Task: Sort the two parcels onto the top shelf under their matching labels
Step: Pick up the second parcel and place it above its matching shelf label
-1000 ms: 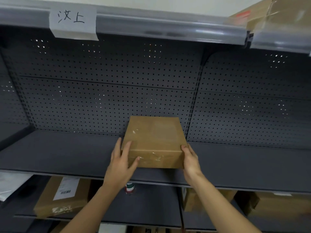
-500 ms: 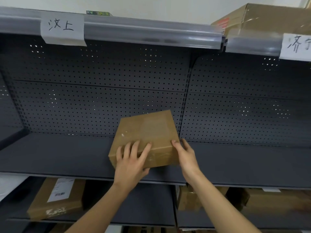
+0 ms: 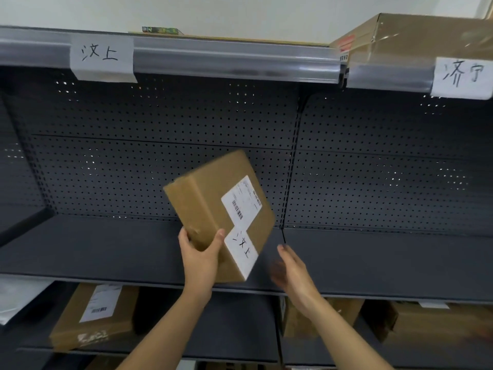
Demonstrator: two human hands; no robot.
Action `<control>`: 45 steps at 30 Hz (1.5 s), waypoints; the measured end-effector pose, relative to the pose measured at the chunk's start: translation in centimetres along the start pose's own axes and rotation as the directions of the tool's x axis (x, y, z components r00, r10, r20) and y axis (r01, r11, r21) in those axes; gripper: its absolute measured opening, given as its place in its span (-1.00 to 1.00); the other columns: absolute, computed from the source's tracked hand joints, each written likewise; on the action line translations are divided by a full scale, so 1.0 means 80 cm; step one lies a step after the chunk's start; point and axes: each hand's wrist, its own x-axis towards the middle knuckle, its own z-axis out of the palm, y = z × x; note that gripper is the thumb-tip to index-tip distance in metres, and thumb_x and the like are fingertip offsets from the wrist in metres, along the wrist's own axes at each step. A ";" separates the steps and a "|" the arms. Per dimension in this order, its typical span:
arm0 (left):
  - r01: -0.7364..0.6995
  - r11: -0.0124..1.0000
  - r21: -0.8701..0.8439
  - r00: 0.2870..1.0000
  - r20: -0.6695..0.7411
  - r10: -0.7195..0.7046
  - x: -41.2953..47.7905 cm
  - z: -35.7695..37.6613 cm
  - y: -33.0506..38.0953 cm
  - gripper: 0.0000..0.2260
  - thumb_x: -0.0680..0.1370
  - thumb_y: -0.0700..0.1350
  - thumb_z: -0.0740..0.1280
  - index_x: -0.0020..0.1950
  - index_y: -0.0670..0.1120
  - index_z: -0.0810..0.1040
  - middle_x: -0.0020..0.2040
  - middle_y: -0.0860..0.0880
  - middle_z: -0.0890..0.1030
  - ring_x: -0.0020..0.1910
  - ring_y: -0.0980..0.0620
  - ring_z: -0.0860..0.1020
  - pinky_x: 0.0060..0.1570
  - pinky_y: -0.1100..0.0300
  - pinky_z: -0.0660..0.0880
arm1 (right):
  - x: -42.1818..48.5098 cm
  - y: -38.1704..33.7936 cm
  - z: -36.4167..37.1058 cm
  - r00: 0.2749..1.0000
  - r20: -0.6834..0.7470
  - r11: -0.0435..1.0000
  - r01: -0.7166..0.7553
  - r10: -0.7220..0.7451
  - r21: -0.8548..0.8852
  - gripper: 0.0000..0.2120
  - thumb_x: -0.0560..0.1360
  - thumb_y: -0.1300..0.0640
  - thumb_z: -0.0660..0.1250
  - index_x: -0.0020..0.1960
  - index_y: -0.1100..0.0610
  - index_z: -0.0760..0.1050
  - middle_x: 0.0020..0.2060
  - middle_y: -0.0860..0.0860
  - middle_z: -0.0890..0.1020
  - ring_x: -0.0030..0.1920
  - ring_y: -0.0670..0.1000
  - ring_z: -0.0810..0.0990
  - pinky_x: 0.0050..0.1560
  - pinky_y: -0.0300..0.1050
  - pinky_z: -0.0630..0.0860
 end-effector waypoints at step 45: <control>-0.269 0.953 0.142 0.953 0.180 0.242 0.001 -0.108 0.007 -0.59 0.63 -0.25 0.23 0.48 -0.07 0.35 0.30 0.14 0.52 0.15 0.42 0.52 0.04 0.54 0.43 | -0.027 -0.014 0.000 0.946 0.068 0.936 0.324 -0.318 -0.139 -0.39 0.58 -0.26 0.17 0.59 -0.14 0.19 0.44 -0.23 0.42 0.46 -0.12 0.35 0.54 0.04 0.20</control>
